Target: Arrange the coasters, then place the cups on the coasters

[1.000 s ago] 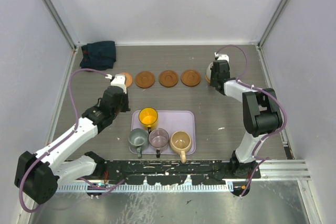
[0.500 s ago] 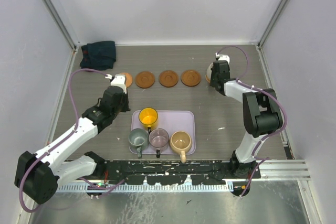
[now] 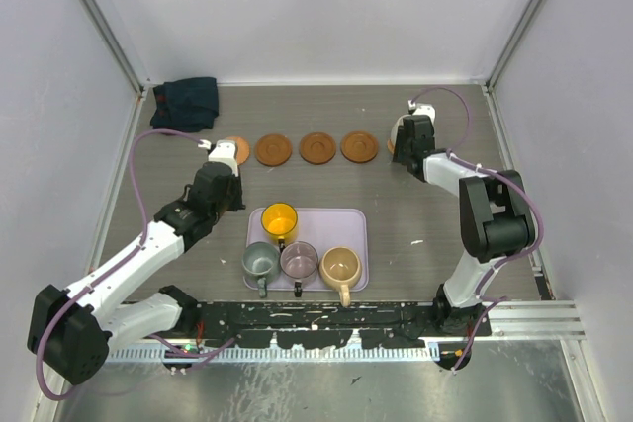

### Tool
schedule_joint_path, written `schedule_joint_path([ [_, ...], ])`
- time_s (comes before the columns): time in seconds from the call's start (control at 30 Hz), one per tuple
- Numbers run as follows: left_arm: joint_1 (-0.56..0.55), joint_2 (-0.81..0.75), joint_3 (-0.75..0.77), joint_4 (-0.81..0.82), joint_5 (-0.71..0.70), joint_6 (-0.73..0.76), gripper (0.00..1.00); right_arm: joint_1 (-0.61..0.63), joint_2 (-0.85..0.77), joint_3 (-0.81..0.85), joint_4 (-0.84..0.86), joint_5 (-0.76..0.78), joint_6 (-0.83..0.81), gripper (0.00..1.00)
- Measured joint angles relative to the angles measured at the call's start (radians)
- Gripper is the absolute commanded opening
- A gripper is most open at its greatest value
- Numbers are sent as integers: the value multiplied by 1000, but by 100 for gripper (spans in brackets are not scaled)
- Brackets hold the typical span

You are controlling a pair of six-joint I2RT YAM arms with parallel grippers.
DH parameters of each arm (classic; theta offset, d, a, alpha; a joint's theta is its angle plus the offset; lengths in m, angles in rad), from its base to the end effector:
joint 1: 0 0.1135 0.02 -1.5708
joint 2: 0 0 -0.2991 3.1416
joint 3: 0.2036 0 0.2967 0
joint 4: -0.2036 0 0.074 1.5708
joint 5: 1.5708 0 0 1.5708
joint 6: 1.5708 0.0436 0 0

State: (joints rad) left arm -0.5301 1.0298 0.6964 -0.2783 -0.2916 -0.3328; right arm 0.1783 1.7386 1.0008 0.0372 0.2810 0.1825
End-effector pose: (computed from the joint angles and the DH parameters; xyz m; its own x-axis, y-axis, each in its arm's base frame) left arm 0.2263 -0.1181 0.2650 -0.5601 -0.0344 -0.8277 0.1039 0.9883 -0.1114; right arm 0.4095 0.0615 0.1826 -0.6170 0.0660 -0.7842 0.1528 0.9876 -0.0371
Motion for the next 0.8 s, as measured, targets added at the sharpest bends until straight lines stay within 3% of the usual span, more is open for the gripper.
schedule_joint_path([
  [0.3,0,-5,-8,-1,0,-1,0,0,-13,-10,-1,5,5,36],
  [0.53,0,-5,-8,-1,0,-5,0,0,-13,-10,-1,5,9,10],
  [0.8,0,0,-8,1,7,-18,0,0,-14,-11,-3,3,8,5],
])
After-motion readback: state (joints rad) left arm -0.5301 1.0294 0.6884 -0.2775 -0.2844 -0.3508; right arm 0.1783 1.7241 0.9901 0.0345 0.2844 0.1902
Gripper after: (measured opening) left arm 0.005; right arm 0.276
